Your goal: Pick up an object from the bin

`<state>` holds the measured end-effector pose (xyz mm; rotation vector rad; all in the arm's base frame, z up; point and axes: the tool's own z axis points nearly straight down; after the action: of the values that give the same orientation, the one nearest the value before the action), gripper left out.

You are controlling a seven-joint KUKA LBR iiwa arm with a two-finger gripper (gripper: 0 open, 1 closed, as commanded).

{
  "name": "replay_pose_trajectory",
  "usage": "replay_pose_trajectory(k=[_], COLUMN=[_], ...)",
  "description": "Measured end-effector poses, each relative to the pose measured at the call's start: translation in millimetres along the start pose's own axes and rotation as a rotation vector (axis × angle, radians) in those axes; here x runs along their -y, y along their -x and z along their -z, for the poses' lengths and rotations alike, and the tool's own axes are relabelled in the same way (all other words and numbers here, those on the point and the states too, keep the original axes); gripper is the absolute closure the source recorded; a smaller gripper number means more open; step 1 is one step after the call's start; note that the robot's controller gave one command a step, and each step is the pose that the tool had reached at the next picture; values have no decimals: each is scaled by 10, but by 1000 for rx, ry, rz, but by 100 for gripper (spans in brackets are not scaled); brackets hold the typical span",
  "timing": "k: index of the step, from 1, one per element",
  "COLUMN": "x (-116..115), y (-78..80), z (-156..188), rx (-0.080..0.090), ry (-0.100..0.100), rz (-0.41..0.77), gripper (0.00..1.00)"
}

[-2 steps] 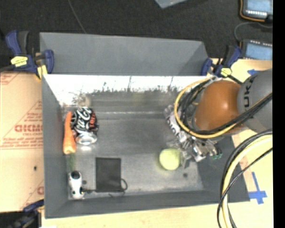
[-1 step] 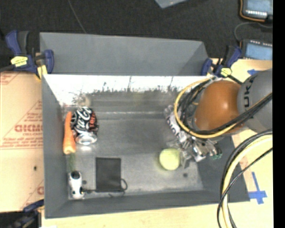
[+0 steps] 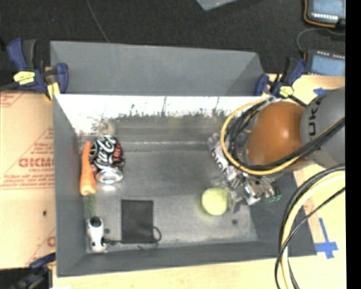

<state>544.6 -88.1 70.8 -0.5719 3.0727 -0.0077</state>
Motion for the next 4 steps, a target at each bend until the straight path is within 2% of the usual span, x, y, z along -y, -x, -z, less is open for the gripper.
replay_pose_trajectory(k=[2, 4], x=[-65, -130], y=[38, -55], z=[0, 0], rx=[1, 2], ry=[1, 1], rz=[-19, -34], gripper=[100, 100])
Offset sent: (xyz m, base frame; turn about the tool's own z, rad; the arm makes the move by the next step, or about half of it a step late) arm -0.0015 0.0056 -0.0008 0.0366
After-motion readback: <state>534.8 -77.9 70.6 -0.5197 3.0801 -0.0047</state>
